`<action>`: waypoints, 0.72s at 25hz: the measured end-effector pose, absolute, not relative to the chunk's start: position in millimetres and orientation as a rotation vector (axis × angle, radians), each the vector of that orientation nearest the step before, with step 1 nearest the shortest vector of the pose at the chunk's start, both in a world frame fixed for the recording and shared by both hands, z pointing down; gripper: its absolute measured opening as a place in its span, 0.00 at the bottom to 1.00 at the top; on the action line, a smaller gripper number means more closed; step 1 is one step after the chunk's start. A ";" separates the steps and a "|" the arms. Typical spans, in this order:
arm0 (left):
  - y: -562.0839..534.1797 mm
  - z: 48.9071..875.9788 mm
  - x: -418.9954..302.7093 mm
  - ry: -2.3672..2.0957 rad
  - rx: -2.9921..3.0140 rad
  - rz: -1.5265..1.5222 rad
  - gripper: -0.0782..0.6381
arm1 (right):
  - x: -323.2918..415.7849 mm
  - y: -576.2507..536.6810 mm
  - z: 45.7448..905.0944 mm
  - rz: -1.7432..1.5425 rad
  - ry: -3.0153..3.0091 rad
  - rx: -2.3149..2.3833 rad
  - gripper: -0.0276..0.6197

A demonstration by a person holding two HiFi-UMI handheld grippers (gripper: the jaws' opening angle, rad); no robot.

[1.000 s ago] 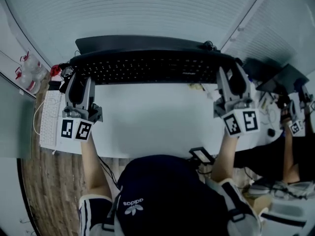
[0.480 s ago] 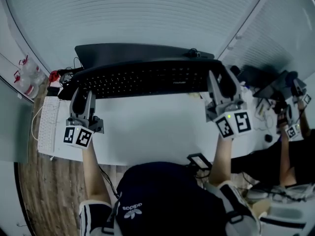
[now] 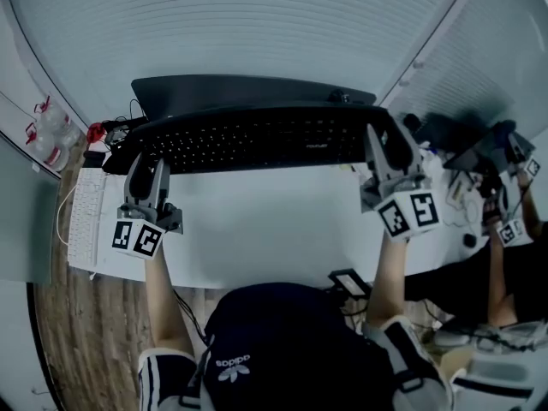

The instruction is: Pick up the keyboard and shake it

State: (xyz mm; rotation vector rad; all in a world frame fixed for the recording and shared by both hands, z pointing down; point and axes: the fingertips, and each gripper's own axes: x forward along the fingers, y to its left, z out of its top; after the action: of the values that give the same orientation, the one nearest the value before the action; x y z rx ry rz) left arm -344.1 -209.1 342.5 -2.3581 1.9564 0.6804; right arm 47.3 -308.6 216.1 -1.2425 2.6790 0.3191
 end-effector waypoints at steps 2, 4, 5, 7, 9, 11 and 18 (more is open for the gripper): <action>-208.3 343.0 -342.8 1.963 -2.357 0.686 0.42 | 49.0 -299.5 216.6 0.310 2.658 -1.254 0.29; -205.9 341.9 -344.6 1.959 -2.356 0.687 0.41 | 54.2 -287.3 220.6 0.301 2.640 -1.243 0.29; -207.2 339.2 -346.4 1.956 -2.352 0.682 0.42 | 54.5 -292.2 222.1 0.286 2.639 -1.238 0.29; -211.5 334.2 -347.8 1.957 -2.341 0.675 0.41 | 50.7 -305.7 220.0 0.264 2.639 -1.236 0.29; -208.5 333.4 -347.8 1.961 -2.338 0.674 0.42 | 49.7 -297.8 218.1 0.283 2.633 -1.227 0.29; -203.4 325.0 -350.1 1.945 -2.322 0.658 0.42 | 52.9 -290.7 221.4 0.278 2.628 -1.202 0.28; -207.5 281.6 -351.3 1.852 -2.286 0.552 0.41 | 64.8 -292.1 241.3 0.131 2.560 -1.234 0.28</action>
State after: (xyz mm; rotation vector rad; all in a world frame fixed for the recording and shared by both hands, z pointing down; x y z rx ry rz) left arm -351.3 -207.5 281.6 -2.2859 1.8523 0.5520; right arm 64.8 -292.1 241.3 -1.2344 2.5596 0.1309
